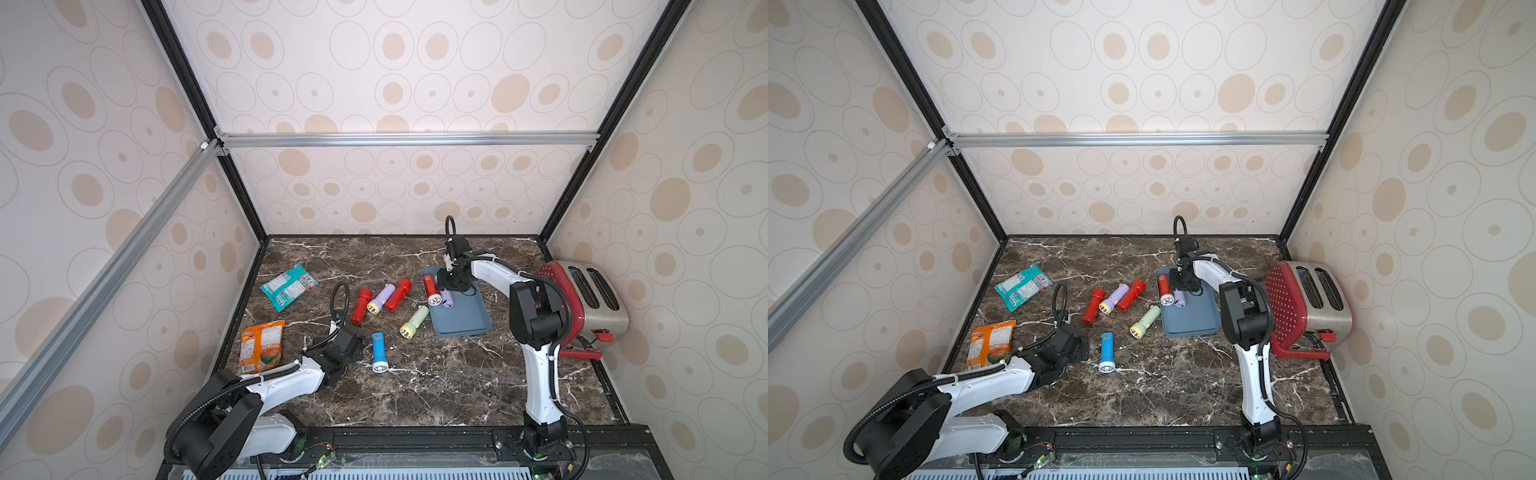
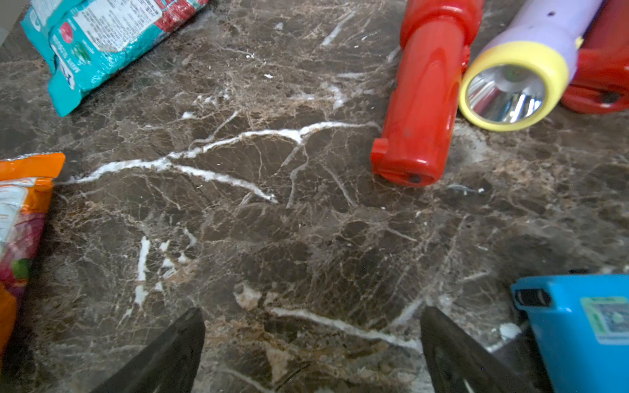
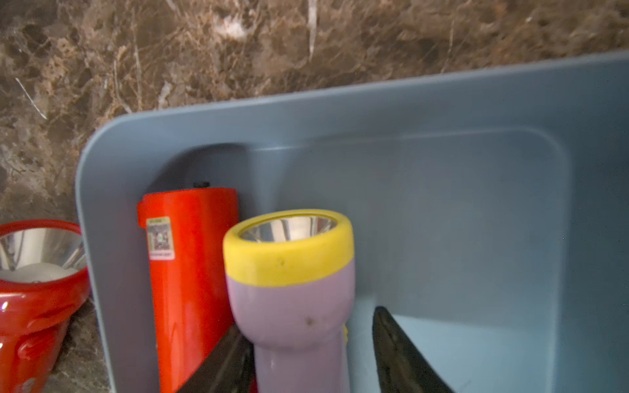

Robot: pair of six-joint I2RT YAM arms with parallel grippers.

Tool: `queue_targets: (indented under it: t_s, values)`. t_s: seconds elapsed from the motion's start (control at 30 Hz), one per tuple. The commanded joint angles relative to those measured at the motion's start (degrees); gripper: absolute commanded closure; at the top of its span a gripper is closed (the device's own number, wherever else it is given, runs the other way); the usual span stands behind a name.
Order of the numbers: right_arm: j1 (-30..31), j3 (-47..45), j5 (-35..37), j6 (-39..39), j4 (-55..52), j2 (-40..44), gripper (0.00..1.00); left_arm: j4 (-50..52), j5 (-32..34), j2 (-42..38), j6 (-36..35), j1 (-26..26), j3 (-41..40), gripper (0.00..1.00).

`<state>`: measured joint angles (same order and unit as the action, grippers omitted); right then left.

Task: Put the flashlights into the storage boxes
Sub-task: Place the flashlight at the storage box, then pick up the flashlight from the center of the board.

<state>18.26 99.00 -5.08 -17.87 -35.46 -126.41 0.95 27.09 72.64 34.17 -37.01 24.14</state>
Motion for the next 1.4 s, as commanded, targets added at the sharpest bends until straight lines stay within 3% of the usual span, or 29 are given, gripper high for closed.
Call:
queue_targets:
  t_s: [0.0,0.27,0.43,0.67,0.87,1.13,1.37]
  values:
    - [-0.01,-0.89,-1.71,-1.07,-0.28,3.25,0.43,0.98,1.12,-0.61,-0.07,-0.10,1.57,0.01]
    - [0.00,-5.93,-0.55,-3.23,-1.21,12.75,0.39,1.88,1.43,0.40,0.31,-0.09,2.67,0.01]
    - [0.80,-18.94,-0.30,-7.17,2.26,25.19,0.36,5.54,2.35,2.69,2.02,-0.12,8.35,0.01]
    - [6.68,-40.62,1.42,-7.75,7.87,41.89,0.36,1.74,-6.88,-0.16,8.39,-0.23,11.67,0.01]
    - [12.15,-47.57,11.59,-3.14,4.58,49.35,0.34,-5.26,-16.16,-3.12,13.56,-1.43,8.33,0.01]
    - [13.72,-61.49,20.25,-5.40,12.46,64.76,0.35,-2.33,-6.99,1.06,20.35,-5.46,9.82,0.01]
    - [14.67,-71.55,22.44,-6.56,22.03,70.76,0.36,-8.22,-16.08,4.12,8.24,-5.49,12.76,0.01]
